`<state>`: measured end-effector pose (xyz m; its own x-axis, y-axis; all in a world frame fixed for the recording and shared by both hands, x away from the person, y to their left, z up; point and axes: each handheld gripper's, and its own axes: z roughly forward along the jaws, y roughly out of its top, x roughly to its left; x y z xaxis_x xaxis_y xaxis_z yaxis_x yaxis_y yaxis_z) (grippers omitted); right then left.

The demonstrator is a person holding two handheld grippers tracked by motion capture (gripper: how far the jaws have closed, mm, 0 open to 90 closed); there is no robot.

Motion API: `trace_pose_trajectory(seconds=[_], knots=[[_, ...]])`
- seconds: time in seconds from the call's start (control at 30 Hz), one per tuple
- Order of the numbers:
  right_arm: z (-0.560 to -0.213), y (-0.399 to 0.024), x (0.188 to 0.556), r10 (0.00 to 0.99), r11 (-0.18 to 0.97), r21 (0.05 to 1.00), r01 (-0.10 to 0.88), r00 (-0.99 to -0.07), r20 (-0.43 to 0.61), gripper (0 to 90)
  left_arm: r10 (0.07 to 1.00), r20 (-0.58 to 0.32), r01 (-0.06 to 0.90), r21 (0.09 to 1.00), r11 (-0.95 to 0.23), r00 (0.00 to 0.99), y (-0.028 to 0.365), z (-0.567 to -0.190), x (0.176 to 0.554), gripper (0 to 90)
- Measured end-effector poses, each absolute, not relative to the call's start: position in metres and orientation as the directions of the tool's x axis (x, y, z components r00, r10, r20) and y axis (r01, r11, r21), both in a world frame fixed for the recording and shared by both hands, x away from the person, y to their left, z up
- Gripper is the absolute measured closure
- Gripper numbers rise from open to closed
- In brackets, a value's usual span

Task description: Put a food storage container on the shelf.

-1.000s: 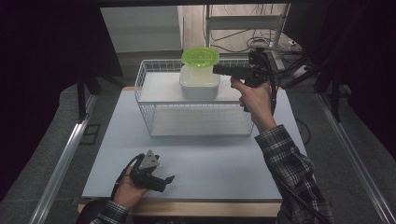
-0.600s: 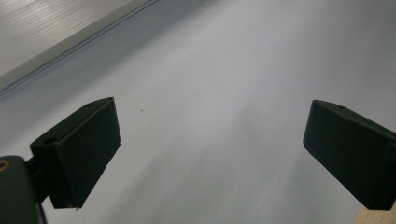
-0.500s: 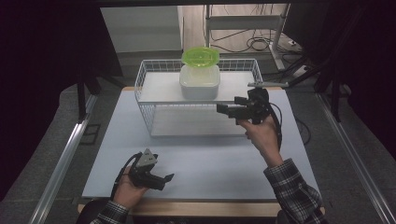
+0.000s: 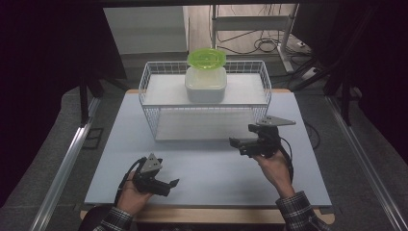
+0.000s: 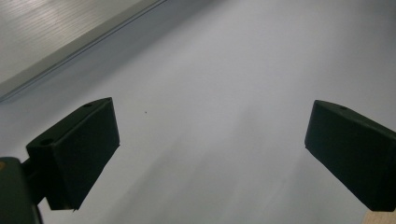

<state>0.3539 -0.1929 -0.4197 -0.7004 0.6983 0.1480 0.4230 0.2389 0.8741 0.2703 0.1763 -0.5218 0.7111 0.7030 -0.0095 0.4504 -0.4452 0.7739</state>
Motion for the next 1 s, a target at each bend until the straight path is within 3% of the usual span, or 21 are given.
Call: trace_pose_trajectory(seconds=[0.43, 1.0], knots=[[-0.46, -0.204, 0.337, 0.729, 0.323, 0.848, 0.42, -0.682, 0.06, 5.0, 0.703, 0.008, 0.432, 0.783, -0.447, 0.712, 0.177, -0.521, 0.269, 1.9], [-0.499, -0.199, 0.317, 0.706, 0.417, 0.79, 0.45, -0.708, 0.031, 3.6, 0.691, 0.017, 0.419, 0.784, -0.458, 0.722, 0.176, -0.523, 0.27, 1.6]])
